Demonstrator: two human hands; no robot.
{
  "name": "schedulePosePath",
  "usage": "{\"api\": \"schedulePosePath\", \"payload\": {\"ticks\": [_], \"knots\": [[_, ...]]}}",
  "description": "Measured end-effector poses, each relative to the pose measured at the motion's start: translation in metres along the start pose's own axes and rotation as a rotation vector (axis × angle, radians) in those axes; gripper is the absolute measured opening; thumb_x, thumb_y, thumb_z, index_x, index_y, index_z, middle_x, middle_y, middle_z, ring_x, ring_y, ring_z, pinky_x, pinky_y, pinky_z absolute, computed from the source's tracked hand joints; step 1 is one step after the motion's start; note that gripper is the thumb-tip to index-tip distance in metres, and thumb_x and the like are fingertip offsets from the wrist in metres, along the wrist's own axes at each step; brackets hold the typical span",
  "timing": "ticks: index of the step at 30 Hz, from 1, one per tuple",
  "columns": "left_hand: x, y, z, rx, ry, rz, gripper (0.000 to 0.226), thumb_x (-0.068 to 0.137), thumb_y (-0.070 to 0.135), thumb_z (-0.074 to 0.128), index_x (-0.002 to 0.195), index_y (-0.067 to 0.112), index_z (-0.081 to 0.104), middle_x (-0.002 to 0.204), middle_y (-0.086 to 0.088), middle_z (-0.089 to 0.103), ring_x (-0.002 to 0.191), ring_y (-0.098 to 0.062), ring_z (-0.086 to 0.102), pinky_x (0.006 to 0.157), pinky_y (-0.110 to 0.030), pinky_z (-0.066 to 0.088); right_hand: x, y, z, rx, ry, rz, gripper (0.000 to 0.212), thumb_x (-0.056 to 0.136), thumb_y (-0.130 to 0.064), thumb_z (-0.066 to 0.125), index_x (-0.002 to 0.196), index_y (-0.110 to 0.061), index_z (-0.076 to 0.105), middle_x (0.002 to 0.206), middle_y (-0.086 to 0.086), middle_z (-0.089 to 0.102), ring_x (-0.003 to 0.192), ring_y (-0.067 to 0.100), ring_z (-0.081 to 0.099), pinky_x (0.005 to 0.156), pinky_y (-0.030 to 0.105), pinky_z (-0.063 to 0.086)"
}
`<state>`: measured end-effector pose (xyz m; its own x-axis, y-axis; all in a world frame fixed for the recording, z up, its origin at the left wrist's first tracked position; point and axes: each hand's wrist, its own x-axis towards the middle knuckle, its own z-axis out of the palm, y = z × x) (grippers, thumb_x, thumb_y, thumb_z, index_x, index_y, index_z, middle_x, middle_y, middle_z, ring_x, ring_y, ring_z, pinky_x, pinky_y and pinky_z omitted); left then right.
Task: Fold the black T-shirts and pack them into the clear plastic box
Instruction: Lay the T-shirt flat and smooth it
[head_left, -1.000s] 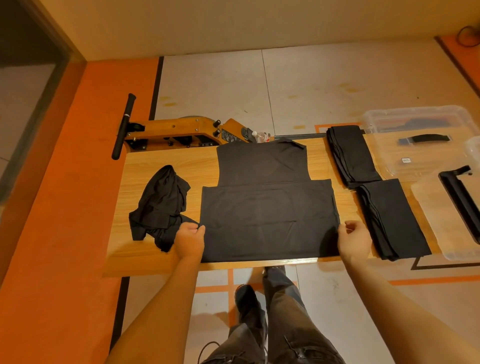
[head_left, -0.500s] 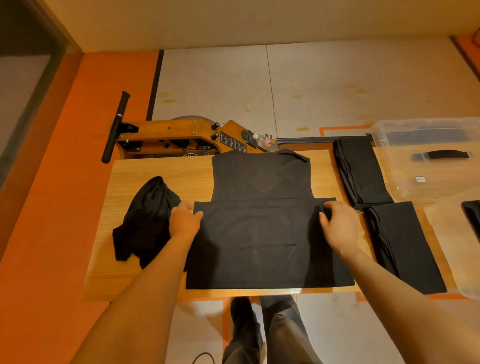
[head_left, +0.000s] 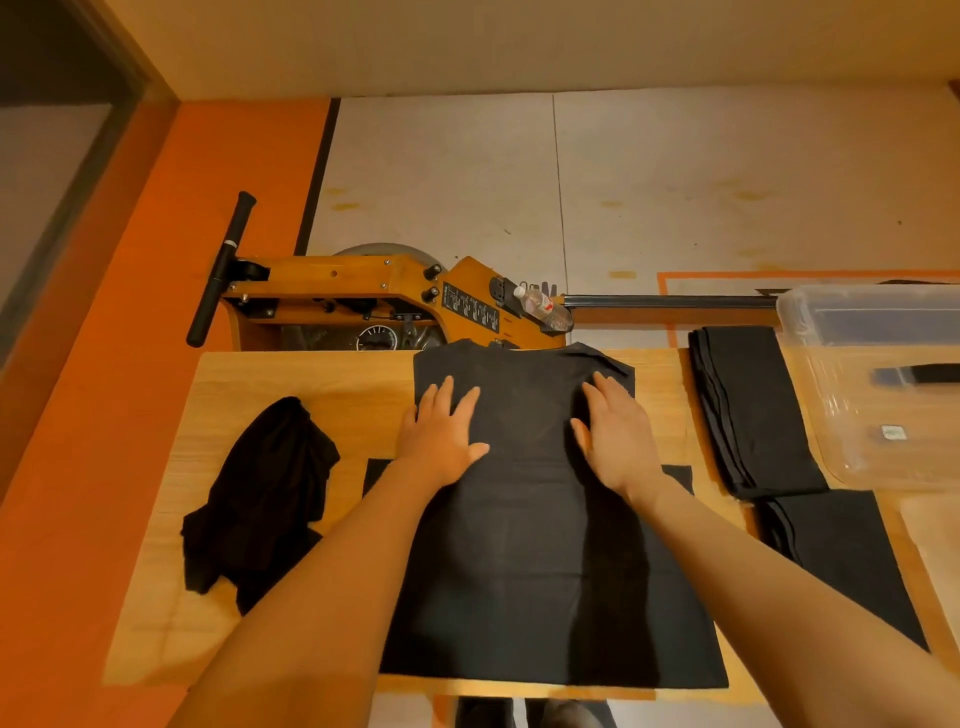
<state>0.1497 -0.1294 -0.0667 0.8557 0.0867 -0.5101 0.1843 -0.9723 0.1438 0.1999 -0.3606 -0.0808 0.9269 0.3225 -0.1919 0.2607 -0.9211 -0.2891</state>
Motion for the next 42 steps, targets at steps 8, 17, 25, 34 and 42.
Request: {"api": "schedulePosePath", "payload": {"ticks": [8, 17, 25, 34, 42], "knots": [[0.029, 0.021, 0.006, 0.032, -0.142, -0.014, 0.102, 0.083, 0.071, 0.050, 0.150, 0.036, -0.019, 0.155, -0.009, -0.033, 0.144, -0.031, -0.025, 0.117, -0.056, 0.000, 0.038, 0.028, 0.003, -0.121, -0.091, -0.034, 0.069, 0.100, -0.056, 0.030, 0.154, -0.013, 0.024, 0.163, 0.010, 0.016, 0.151, 0.027, 0.010, 0.120, 0.041, 0.011], [0.029, 0.021, 0.010, 0.021, -0.129, -0.025, 0.105, 0.080, 0.073, 0.052, 0.148, 0.038, -0.020, 0.154, -0.008, -0.034, 0.144, -0.031, -0.027, 0.116, -0.057, -0.001, 0.042, 0.023, 0.005, -0.159, -0.013, 0.001, 0.077, 0.098, -0.062, 0.020, 0.155, -0.010, 0.019, 0.164, 0.011, 0.009, 0.151, 0.028, 0.005, 0.120, 0.046, 0.010], [0.022, 0.014, 0.008, -0.019, -0.006, -0.029, 0.097, 0.084, 0.070, 0.049, 0.150, 0.037, -0.015, 0.157, -0.008, -0.027, 0.146, -0.030, -0.021, 0.118, -0.052, 0.002, 0.034, 0.029, 0.003, -0.117, -0.008, 0.121, 0.077, 0.098, -0.062, 0.026, 0.156, -0.012, 0.016, 0.164, 0.011, 0.006, 0.151, 0.029, 0.002, 0.120, 0.046, 0.007], [-0.028, -0.064, 0.016, -0.305, 0.373, -0.284, 0.052, 0.094, 0.041, 0.055, 0.139, 0.017, 0.046, 0.135, -0.008, 0.051, 0.124, -0.027, 0.046, 0.098, -0.044, 0.039, -0.039, 0.057, -0.003, 0.052, 0.165, 0.218, 0.040, 0.097, -0.029, 0.052, 0.128, -0.004, 0.056, 0.127, 0.018, 0.058, 0.113, 0.034, 0.052, 0.094, 0.044, 0.044], [-0.064, -0.085, 0.030, -0.504, 0.227, -0.453, 0.039, 0.093, 0.032, 0.061, 0.126, 0.012, 0.055, 0.121, -0.011, 0.056, 0.106, -0.029, 0.057, 0.076, -0.036, 0.045, -0.083, 0.042, -0.002, 0.198, 0.155, 0.566, 0.038, 0.093, -0.014, 0.062, 0.128, -0.002, 0.054, 0.129, 0.021, 0.053, 0.119, 0.039, 0.047, 0.100, 0.046, 0.041]]}}
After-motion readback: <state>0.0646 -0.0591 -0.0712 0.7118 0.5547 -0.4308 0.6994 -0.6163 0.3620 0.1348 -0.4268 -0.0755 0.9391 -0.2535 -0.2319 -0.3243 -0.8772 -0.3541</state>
